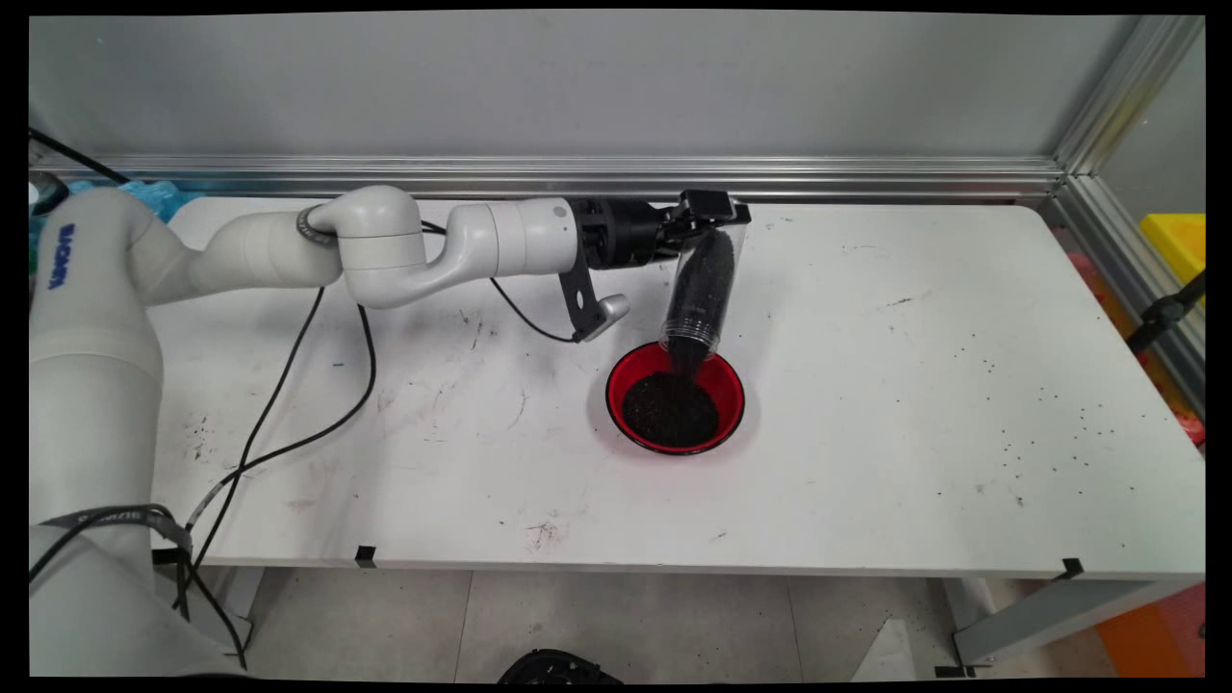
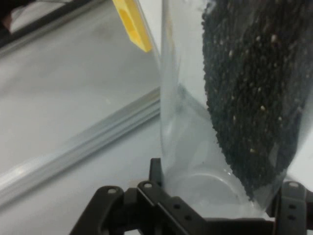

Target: Pour the black seasoning powder in the red bowl

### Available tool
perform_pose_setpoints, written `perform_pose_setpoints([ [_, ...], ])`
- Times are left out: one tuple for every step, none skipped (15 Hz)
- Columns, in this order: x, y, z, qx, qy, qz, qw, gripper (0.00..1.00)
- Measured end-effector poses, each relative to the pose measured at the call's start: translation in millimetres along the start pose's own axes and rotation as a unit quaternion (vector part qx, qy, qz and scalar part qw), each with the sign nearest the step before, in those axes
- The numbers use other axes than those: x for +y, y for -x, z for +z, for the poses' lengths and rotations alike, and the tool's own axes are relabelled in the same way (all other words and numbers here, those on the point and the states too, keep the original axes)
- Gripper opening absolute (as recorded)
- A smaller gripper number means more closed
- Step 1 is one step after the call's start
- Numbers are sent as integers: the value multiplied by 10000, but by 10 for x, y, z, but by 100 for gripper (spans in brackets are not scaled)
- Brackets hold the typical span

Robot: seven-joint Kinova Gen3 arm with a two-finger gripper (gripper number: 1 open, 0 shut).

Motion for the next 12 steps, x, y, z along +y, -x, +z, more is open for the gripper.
perform_pose_setpoints([
  [18, -6, 10, 11, 46, -249, 9997, 0],
  [33, -10, 20, 21, 84, -483, 9988, 0],
  [55, -13, 30, 31, 142, -790, 9968, 0],
  [70, -12, 34, 32, 184, -1010, 9947, 0],
  [80, -9, 34, 28, 213, -1156, 9931, 0],
  [98, -5, 36, 25, 262, -1414, 9896, 0],
  [110, 4, 35, 15, 298, -1633, 9861, 0],
  [121, 17, 29, 0, 345, -1900, 9812, 0],
  [130, 30, 20, -13, 389, -2127, 9763, 0],
  [139, 52, 1, -36, 450, -2389, 9700, 0],
  [141, 80, -23, -61, 511, -2643, 9631, 0],
  [140, 110, -50, -82, 571, -2884, 9558, 0],
])
